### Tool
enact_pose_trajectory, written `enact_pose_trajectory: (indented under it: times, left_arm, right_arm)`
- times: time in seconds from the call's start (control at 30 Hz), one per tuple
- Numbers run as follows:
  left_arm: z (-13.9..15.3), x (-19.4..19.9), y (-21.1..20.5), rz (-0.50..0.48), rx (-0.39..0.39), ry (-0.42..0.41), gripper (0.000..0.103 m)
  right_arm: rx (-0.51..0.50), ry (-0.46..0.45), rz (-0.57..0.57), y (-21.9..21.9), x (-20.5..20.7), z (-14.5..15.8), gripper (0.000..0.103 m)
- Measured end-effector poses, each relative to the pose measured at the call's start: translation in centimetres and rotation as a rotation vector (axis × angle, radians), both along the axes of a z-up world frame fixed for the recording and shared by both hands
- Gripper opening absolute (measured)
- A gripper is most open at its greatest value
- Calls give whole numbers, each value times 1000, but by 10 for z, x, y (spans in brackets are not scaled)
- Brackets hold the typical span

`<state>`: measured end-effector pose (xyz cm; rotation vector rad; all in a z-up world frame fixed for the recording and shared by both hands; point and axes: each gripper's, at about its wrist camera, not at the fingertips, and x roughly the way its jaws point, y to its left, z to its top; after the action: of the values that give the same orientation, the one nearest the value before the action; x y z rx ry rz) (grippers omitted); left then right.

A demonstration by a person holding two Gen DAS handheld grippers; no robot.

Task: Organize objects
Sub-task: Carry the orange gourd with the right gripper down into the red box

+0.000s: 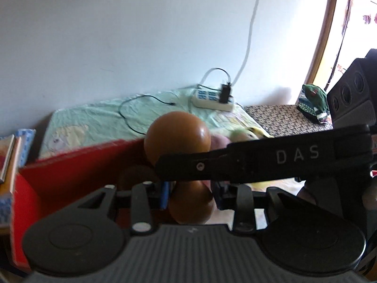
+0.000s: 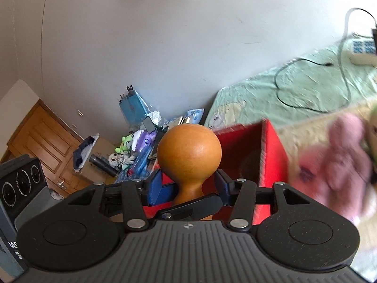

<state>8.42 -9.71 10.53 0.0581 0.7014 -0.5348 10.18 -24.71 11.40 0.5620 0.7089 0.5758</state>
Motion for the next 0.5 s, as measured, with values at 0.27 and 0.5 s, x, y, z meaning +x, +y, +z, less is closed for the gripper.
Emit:
enact_pose_trajectory:
  times: [0.27,0.5]
  left_arm:
    - [-15,77,58,23,-49,116,37]
    - [-61,110,78,11,-14,236,37]
  right_arm:
    - [-77,71,8,52,57,-12,52]
    - [-128,215,26,74,88,-48,52]
